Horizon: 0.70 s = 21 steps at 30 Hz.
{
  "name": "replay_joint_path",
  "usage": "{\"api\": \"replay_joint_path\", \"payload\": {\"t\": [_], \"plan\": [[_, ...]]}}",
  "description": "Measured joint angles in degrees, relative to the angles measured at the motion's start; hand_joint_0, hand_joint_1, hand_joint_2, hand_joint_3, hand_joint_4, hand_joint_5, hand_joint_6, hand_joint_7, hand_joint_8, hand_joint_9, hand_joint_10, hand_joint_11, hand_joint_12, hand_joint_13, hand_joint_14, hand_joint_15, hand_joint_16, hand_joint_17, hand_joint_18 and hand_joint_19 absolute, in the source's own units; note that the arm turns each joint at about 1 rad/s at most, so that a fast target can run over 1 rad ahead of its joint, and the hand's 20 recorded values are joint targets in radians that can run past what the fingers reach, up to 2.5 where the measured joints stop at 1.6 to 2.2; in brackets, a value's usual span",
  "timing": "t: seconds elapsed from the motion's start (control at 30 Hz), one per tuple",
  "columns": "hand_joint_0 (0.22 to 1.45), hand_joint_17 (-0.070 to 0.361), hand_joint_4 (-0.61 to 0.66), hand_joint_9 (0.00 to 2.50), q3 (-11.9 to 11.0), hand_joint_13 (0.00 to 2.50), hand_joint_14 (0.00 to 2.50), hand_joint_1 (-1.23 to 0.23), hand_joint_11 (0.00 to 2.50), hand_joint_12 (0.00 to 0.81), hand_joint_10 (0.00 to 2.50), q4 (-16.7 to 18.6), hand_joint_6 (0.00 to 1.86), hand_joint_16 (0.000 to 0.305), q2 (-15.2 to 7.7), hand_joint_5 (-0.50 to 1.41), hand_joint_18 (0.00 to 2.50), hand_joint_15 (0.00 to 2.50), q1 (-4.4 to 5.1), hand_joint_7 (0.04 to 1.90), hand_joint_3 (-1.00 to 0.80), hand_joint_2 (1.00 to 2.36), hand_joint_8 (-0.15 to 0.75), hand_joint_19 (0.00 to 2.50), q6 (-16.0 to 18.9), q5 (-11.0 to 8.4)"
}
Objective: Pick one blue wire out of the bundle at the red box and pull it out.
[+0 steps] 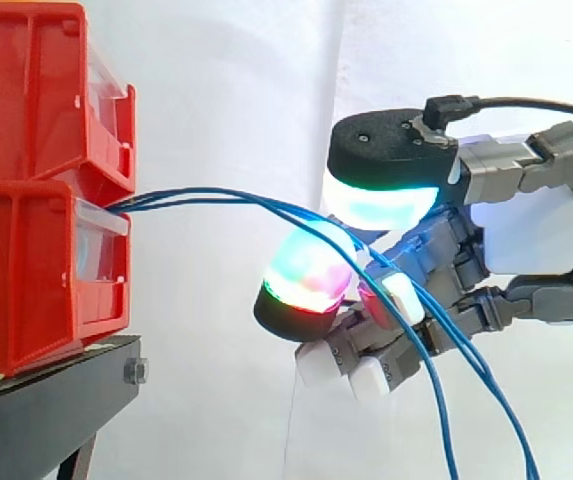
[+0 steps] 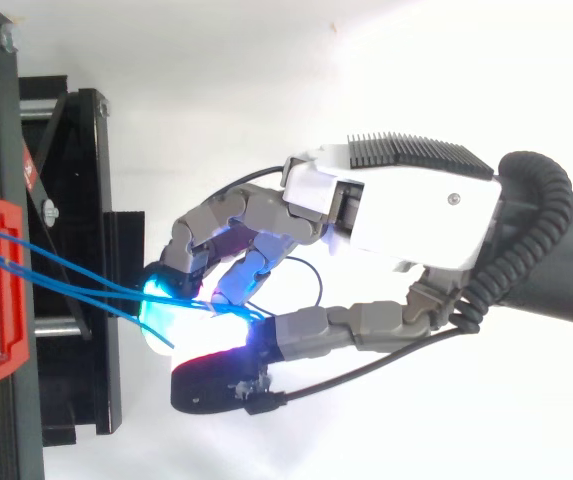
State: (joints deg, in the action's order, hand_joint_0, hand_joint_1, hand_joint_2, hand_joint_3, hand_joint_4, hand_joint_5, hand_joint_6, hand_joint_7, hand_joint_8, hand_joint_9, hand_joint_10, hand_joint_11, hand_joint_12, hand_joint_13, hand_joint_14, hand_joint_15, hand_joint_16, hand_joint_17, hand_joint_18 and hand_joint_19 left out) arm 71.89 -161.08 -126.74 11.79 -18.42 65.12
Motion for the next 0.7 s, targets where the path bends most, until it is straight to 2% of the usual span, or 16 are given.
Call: {"api": "replay_joint_path", "payload": {"t": [0.17,0.4,0.6,0.7], "plan": [[0.57,0.130,0.24,1.06,0.00,0.64,0.02,-0.65,0.84,0.385,0.03,-0.02,0.84,0.058,0.01,-0.16,0.51,0.42,-0.14,0.75,-0.31,1.01,0.296,0.57,-0.41,-0.24],[0.57,0.130,0.24,1.06,0.32,0.65,0.02,-0.65,0.83,0.384,0.02,-0.11,0.84,0.058,0.01,-0.16,0.52,0.42,-0.50,0.75,-0.30,1.01,0.298,0.58,-1.03,-1.75],[0.58,0.129,0.24,1.05,0.48,0.66,0.02,-0.65,0.83,0.383,0.03,0.36,0.83,0.057,0.01,-0.16,0.52,0.42,-0.75,0.75,-0.30,1.01,0.297,0.58,-2.28,-2.00],[0.58,0.129,0.24,1.05,1.45,0.66,0.02,-0.65,0.84,0.383,0.03,1.28,0.83,0.057,0.01,-0.16,0.53,0.42,-0.85,0.75,-0.30,1.01,0.295,0.58,-2.56,-2.02]]}}
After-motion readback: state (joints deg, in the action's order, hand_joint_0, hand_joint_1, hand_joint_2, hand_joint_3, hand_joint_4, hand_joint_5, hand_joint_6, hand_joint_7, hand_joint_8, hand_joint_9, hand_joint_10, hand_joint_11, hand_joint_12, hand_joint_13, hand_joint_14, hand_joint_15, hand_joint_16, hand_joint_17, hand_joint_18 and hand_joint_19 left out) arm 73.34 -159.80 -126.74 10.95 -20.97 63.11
